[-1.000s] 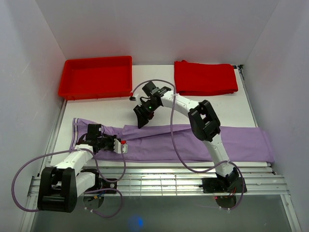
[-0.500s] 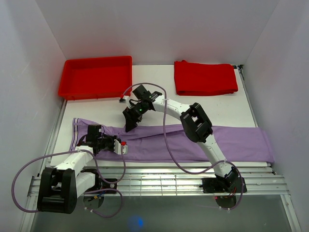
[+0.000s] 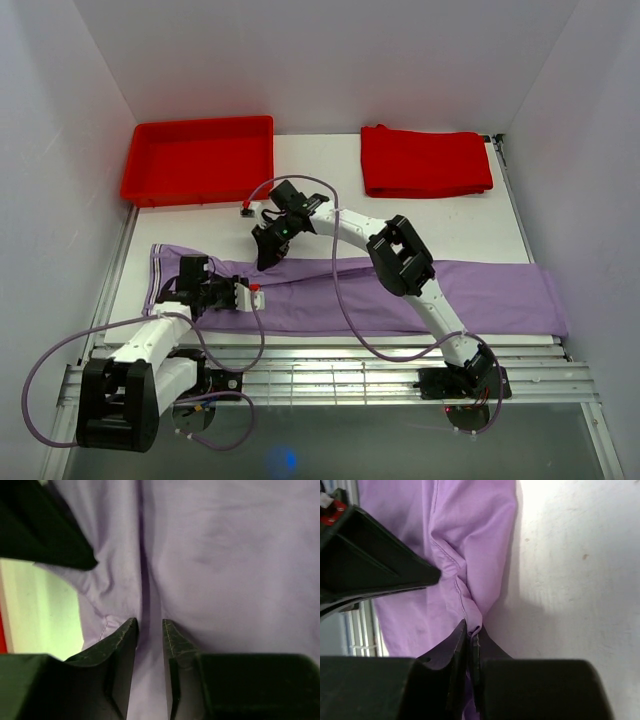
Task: Fold and stack the trousers
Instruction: Fold the trousers
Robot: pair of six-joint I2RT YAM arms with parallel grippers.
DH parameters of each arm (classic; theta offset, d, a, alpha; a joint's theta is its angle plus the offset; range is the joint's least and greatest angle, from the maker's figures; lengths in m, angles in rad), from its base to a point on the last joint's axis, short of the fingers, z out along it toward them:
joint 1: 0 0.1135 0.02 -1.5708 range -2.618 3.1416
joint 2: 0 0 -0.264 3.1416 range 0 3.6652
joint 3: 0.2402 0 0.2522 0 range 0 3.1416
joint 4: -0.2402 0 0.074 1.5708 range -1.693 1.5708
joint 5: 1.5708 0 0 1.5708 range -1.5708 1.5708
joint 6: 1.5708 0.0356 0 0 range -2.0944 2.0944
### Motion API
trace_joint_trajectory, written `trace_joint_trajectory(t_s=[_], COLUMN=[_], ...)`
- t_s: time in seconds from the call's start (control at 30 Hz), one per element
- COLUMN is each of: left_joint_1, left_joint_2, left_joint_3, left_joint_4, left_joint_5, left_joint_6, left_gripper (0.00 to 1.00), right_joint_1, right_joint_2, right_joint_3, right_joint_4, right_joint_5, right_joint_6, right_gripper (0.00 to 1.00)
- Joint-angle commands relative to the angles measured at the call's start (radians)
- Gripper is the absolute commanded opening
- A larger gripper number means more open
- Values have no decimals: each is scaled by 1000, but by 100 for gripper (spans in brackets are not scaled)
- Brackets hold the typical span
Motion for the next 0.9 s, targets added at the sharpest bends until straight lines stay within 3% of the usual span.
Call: trace_joint_trajectory(t_s=[0.0, 0.1, 0.23, 0.37, 0.4, 0.53, 0.73, 0.8, 0.87], left_joint_1=[13, 78, 249, 429, 458, 663, 722, 722, 722], left_joint_2=[-63, -90, -41, 89, 122, 234, 289, 282, 279], left_joint_3=[116, 226, 350, 418, 424, 423, 418, 429, 442], left_joint_4=[-111, -214, -402, -511, -524, -587, -587, -587, -597], left_joint_5=[-8, 1, 29, 23, 11, 27, 43, 61, 87], left_joint_6=[-278, -448, -579, -613, -616, -528, -406, -402, -397], left_gripper=[39, 43, 43, 41, 41, 41, 42, 42, 42], right_joint_1=[-5, -13, -30, -62, -77, -99, -110, -123, -140], right_joint_2=[-126, -137, -85, -34, -22, 28, 33, 36, 41], right_joint_3=[17, 13, 33, 50, 63, 80, 42, 44, 40], right_joint_4=[102, 128, 143, 198, 205, 206, 251, 275, 326], right_joint_5=[100, 203, 277, 312, 294, 220, 133, 117, 90], right_joint_6=[-45, -96, -110, -71, -59, -30, 24, 53, 105], right_gripper=[8, 8, 8, 8, 10, 32, 58, 59, 49])
